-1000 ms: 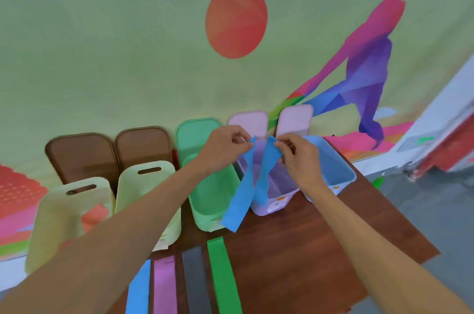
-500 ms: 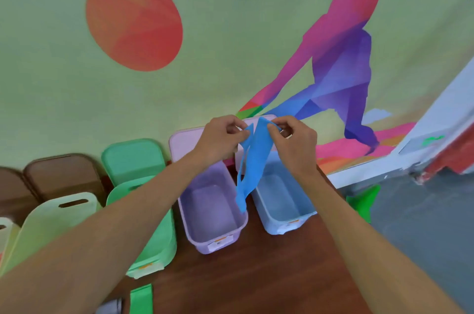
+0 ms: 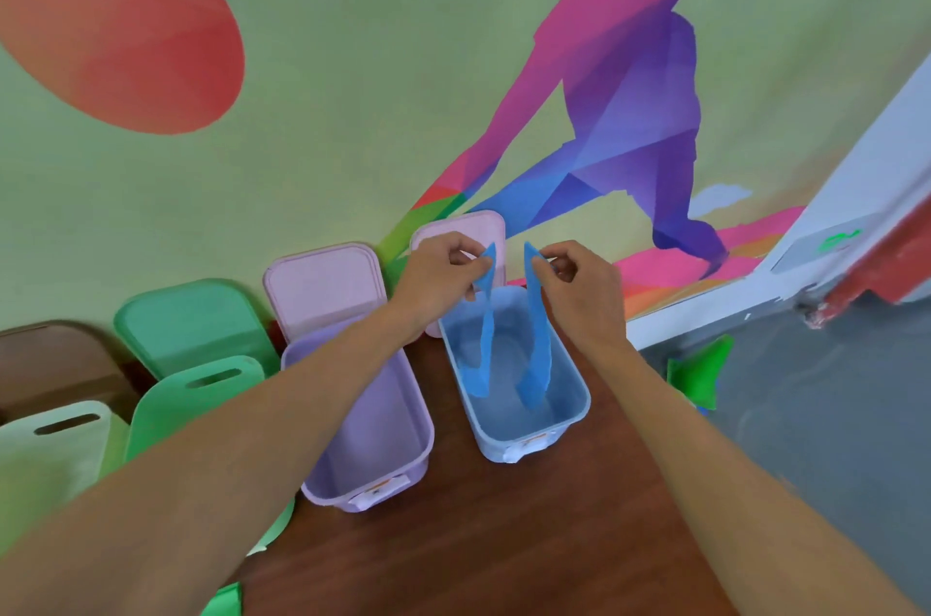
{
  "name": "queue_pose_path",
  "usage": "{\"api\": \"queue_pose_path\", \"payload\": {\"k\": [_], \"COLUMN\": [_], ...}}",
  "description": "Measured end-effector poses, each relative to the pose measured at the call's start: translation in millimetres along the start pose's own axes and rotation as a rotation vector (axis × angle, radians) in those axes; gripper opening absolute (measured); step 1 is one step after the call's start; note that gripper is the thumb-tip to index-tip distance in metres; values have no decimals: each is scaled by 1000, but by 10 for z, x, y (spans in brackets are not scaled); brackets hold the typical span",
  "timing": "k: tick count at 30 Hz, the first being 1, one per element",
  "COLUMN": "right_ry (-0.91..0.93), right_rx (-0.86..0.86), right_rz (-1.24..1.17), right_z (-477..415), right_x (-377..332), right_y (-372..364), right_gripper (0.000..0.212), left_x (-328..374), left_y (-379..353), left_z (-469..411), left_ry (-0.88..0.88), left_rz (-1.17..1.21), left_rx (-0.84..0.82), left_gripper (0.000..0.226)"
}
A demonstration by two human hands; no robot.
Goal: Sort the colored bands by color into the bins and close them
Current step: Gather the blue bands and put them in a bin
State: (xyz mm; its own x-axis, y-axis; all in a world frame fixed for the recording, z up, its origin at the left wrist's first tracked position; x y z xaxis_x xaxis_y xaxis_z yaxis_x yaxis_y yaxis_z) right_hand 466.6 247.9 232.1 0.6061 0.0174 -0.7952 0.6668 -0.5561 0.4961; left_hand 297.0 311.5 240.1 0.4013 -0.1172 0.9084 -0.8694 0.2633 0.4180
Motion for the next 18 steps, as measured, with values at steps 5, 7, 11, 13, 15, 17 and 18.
{"api": "queue_pose_path", "payload": {"k": [5, 7, 11, 13, 15, 17, 18], "right_ry": [-167, -233, -304, -308, -275, -222, -192], "right_rx": [-166, -259, -407, -470, -545, -608, -643], "right_rz": [74, 96, 162, 225, 323, 422, 469], "right_z": [85, 170, 373, 445, 532, 648, 719], "right_x": [572, 720, 897, 899, 831, 709, 646], "right_y": [-239, -326, -453, -507, -587, -686, -749], "right_gripper": [13, 17, 17, 14, 17, 22, 23], "left_x": [-370, -557, -933, -1029, -1071, -1098, -1123], "left_y": [-262, -366, -464, -418, -310, -123, -16], "left_z": [-82, -79, 37, 125, 235, 370, 443], "left_ry": [97, 172, 287, 268, 206, 99, 49], "left_rz": [-68, -109, -256, -320, -385, -583, -680], "left_rx": [-35, -119, -253, -281, -306, -322, -324], "left_gripper": [6, 9, 15, 13, 16, 21, 22]}}
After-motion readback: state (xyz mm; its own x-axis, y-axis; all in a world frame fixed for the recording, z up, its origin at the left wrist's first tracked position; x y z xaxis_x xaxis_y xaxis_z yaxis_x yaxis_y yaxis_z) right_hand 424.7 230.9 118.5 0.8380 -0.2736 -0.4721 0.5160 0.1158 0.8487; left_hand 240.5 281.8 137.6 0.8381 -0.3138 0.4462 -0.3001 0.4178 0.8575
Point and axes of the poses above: each hand's wrist, its own z-axis away from the middle knuckle, its own y-axis out of the back of the hand, x = y × z, the point moved 5 cm from there along -z, towards the middle knuckle, and after that the axes turned 1 degree about -z, right-handed, at the moved point
